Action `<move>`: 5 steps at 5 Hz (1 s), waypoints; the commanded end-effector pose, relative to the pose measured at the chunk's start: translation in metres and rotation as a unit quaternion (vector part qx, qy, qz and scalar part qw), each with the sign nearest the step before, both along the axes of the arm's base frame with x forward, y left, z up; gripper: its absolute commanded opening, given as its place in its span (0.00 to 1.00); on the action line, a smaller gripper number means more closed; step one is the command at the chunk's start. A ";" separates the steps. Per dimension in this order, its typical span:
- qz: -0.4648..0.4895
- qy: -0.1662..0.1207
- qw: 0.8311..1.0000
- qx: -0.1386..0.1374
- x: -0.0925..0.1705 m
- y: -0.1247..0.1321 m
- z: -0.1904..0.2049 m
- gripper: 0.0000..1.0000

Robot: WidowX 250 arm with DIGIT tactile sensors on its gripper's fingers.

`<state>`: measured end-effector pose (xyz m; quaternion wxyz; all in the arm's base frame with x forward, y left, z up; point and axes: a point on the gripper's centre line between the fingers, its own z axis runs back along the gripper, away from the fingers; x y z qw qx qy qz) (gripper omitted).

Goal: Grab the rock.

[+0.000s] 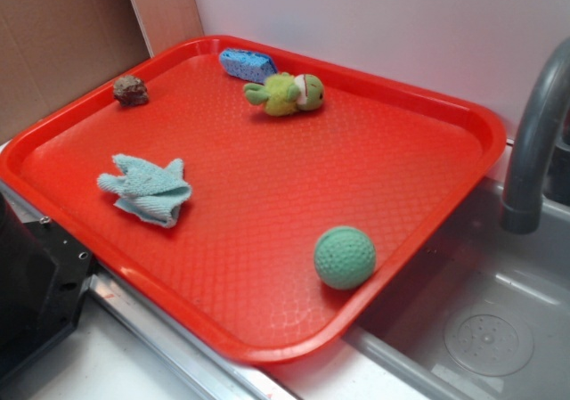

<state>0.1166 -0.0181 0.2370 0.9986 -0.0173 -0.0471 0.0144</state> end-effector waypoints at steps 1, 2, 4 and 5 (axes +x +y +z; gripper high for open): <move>0.000 0.000 1.000 0.000 0.000 0.000 0.000 1.00; 0.123 0.084 0.989 0.006 0.041 0.050 -0.050 1.00; 0.284 -0.007 0.959 -0.015 0.101 0.136 -0.098 1.00; 0.284 -0.007 0.959 -0.015 0.101 0.136 -0.098 1.00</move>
